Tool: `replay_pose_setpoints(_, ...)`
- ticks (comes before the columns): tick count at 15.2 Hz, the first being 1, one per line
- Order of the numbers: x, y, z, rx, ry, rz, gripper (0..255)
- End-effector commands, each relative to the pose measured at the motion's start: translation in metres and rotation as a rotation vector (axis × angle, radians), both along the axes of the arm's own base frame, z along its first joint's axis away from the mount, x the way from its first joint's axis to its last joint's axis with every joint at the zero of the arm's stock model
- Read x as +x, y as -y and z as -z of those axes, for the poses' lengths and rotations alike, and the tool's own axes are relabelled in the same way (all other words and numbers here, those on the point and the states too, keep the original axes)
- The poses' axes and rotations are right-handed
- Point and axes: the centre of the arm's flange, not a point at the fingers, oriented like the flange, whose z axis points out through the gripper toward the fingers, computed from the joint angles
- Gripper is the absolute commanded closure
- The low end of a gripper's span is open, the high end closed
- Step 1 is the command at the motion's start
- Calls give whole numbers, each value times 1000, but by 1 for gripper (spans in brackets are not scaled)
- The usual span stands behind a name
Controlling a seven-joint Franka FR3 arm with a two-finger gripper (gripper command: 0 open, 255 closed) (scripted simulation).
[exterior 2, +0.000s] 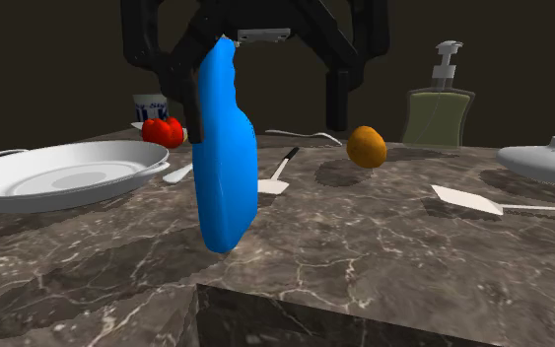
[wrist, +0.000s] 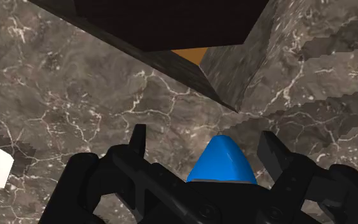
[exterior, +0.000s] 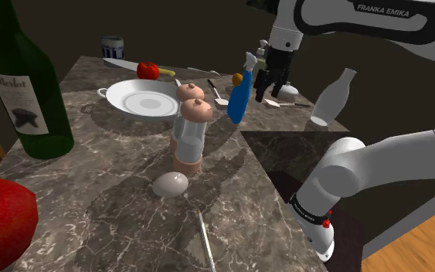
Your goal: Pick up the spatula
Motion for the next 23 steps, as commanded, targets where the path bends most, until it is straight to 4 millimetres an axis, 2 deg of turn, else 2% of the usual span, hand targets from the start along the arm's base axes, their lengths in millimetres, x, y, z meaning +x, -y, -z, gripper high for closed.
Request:
replay_pose_setpoints(1,0,0,0,0,0,0,0)
replay_pose_setpoints(12,127,36,37,0,64,192,0)
replay_pose_setpoints(23,246,96,67,0,128,385,0)
